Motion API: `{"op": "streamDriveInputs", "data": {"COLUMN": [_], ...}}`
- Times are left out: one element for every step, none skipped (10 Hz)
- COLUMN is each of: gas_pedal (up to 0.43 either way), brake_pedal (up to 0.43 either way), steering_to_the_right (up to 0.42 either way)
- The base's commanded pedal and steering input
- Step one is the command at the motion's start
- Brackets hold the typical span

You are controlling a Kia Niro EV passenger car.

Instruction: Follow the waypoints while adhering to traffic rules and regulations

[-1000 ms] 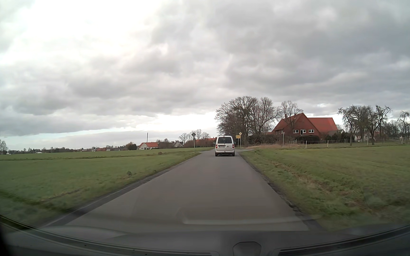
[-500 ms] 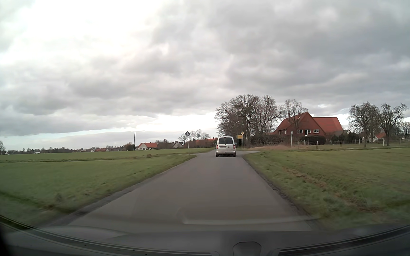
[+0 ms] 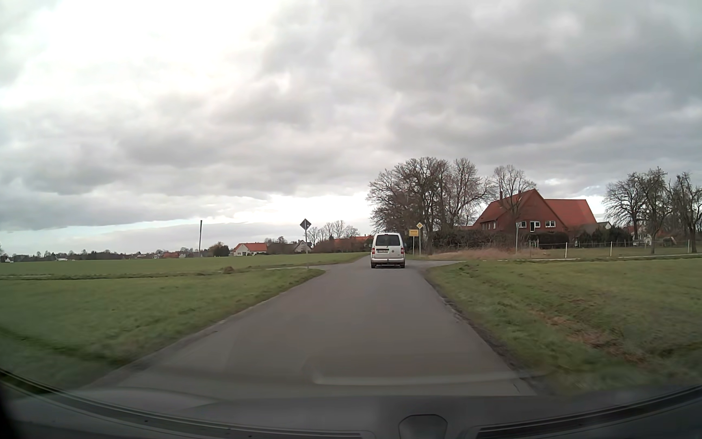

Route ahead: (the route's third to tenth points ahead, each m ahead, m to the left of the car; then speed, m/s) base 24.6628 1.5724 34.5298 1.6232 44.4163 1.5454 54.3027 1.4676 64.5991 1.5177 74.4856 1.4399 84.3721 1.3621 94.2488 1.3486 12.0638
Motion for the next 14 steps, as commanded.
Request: {"op": "streamDriveInputs", "data": {"gas_pedal": [0.118, 0.118, 0.130, 0.138, 0.177, 0.189, 0.189, 0.189, 0.189, 0.189, 0.189, 0.197, 0.197, 0.197], "brake_pedal": [0.000, 0.000, 0.000, 0.000, 0.000, 0.000, 0.000, 0.000, 0.000, 0.000, 0.000, 0.000, 0.000, 0.000], "steering_to_the_right": [0.003, 0.004, 0.004, 0.003, 0.004, 0.003, 0.003, 0.004, 0.003, 0.003, 0.003, 0.003, 0.003, 0.003]}}
